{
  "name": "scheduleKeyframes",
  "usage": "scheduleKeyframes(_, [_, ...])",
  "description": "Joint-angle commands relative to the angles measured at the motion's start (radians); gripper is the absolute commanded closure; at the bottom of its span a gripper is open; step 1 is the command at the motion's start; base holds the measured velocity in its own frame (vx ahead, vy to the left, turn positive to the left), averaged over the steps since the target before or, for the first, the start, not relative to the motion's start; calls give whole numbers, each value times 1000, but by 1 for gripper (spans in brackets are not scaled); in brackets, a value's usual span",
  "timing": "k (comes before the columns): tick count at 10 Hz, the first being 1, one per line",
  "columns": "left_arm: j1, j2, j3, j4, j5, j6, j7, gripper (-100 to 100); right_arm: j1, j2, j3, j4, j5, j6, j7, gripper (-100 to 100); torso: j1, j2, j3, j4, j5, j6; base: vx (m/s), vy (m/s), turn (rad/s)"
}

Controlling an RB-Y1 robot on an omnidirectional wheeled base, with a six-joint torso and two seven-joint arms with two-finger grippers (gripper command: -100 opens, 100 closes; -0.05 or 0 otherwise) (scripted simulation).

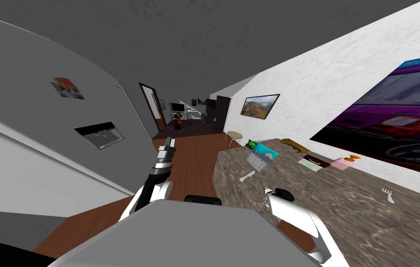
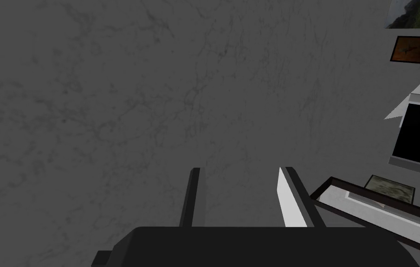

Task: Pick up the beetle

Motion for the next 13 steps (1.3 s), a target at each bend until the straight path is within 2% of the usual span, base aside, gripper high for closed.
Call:
scheduleKeyframes(1, [0, 0, 0, 0, 0, 0, 0, 0, -8, -4, 4, 35, 4, -26, -8, -100, 0, 0, 0, 0, 0, 0, -4, -4, 12])
scheduleKeyframes(4, [0, 0, 0, 0, 0, 0, 0, 0, -19, -9, 9, 88, 10, -66, -21, -100, 0, 0, 0, 0, 0, 0, -4, -4, 14])
scheduleKeyframes(5, [0, 0, 0, 0, 0, 0, 0, 0, -18, -8, 8, 77, 8, -56, -17, -100, 0, 0, 0, 0, 0, 0, 0, 0, 0])
scheduleKeyframes(6, [0, 0, 0, 0, 0, 0, 0, 0, -18, -8, 8, 80, 9, -59, -18, 100, 0, 0, 0, 0, 0, 0, 0, 0, 0])
scheduleKeyframes(10, [0, 0, 0, 0, 0, 0, 0, 0, -19, -9, 8, 79, 9, -59, -18, 100, 0, -1, -1, -1, 0, 0, 0, 0, 0])
scheduleKeyframes(11, [0, 0, 0, 0, 0, 0, 0, 0, -19, -9, 8, 79, 9, -59, -18, 0, 0, -1, -1, -1, 0, 0, 0, 0, 0])
scheduleKeyframes(12, [0, 0, 0, 0, 0, 0, 0, 0, -10, -4, 5, 44, 5, -33, -10, 100, 0, -1, -1, -1, 0, 0, 4, -2, -26])
scheduleKeyframes(13, [0, 0, 0, 0, 0, 0, 0, 0, -6, -3, 3, 26, 3, -20, -6, 100, 0, -1, -1, 0, 0, 0, 5, 7, -19])
